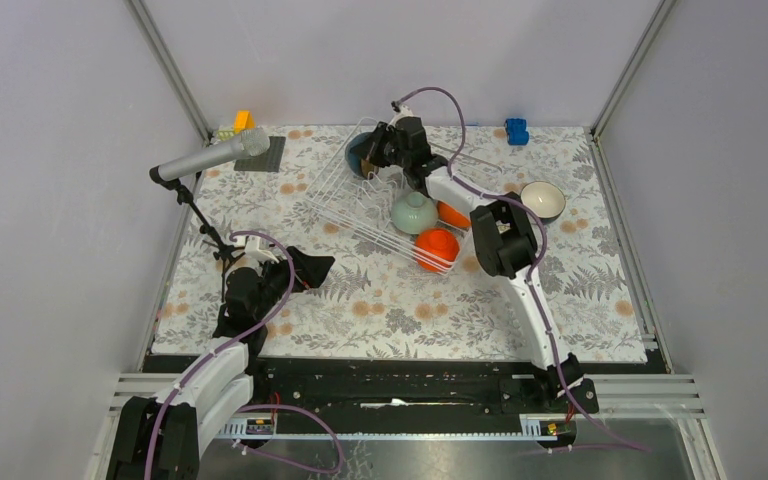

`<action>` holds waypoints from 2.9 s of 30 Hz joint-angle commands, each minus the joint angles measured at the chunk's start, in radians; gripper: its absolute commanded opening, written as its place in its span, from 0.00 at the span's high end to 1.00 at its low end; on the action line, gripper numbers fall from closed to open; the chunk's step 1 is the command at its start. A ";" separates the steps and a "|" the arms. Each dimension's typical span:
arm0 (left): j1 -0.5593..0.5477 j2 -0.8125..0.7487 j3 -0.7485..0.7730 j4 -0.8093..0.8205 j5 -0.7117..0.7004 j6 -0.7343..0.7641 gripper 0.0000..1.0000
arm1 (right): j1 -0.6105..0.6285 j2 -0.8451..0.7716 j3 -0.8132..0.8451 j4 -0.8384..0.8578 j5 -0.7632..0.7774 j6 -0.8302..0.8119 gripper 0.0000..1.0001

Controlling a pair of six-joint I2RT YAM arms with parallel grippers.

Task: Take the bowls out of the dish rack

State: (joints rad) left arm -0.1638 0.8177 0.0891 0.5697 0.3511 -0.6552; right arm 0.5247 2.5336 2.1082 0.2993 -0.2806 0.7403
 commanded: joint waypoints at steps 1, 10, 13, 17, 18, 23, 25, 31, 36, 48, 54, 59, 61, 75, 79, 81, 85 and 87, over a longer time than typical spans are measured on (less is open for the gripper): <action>0.000 -0.018 0.004 0.033 -0.004 0.011 0.01 | 0.011 -0.217 -0.041 0.031 -0.071 -0.073 1.00; 0.000 -0.029 0.006 0.021 -0.014 0.018 0.01 | 0.010 -0.428 -0.134 0.080 -0.302 -0.084 1.00; 0.000 -0.036 0.006 0.016 -0.018 0.020 0.01 | 0.010 -0.524 -0.216 0.047 -0.348 -0.131 1.00; 0.000 -0.036 0.006 0.015 -0.015 0.019 0.01 | 0.011 -0.674 -0.335 -0.112 -0.295 -0.255 1.00; 0.000 -0.037 0.006 0.017 -0.013 0.019 0.01 | 0.011 -0.720 -0.369 -0.166 -0.254 -0.288 1.00; 0.000 -0.025 0.002 0.031 -0.010 0.014 0.01 | 0.011 -0.962 -0.573 -0.351 0.038 -0.436 1.00; 0.000 -0.010 0.001 0.044 -0.004 0.010 0.01 | 0.009 -1.078 -0.668 -0.372 0.174 -0.460 1.00; 0.000 0.005 0.006 0.055 0.012 0.004 0.01 | 0.011 -1.345 -0.928 -0.414 0.721 -0.463 1.00; 0.000 -0.014 0.000 0.048 0.000 0.006 0.01 | -0.008 -1.462 -1.093 -0.465 1.075 -0.394 1.00; 0.000 0.001 -0.001 0.055 0.004 0.005 0.01 | -0.285 -1.449 -1.223 -0.663 0.839 -0.120 1.00; 0.000 -0.014 -0.005 0.048 0.000 0.004 0.01 | -0.456 -1.283 -1.174 -0.717 0.669 -0.025 1.00; 0.000 -0.003 -0.002 0.048 -0.006 0.008 0.01 | -0.498 -1.115 -1.113 -0.734 0.599 -0.008 1.00; 0.000 0.001 0.000 0.047 -0.005 0.008 0.01 | -0.502 -1.051 -1.080 -0.757 0.605 0.001 1.00; 0.000 -0.008 0.003 0.039 -0.003 0.009 0.01 | -0.502 -0.912 -0.997 -0.815 0.676 -0.057 0.29; 0.000 -0.021 -0.001 0.036 -0.006 0.006 0.01 | -0.502 -0.986 -1.049 -0.747 0.683 -0.084 0.01; 0.000 -0.023 -0.002 0.038 -0.002 0.004 0.01 | -0.502 -1.015 -1.048 -0.753 0.686 -0.092 0.00; -0.001 -0.020 -0.001 0.041 0.006 -0.001 0.01 | -0.502 -1.111 -1.043 -0.750 0.641 -0.153 0.00; -0.001 -0.024 -0.001 0.042 0.008 -0.002 0.01 | -0.500 -1.168 -1.049 -0.723 0.575 -0.205 0.00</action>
State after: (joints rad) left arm -0.1638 0.8066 0.0891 0.5697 0.3477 -0.6556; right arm 0.0257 1.4948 1.0565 -0.4778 0.3664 0.6292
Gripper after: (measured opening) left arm 0.987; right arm 0.993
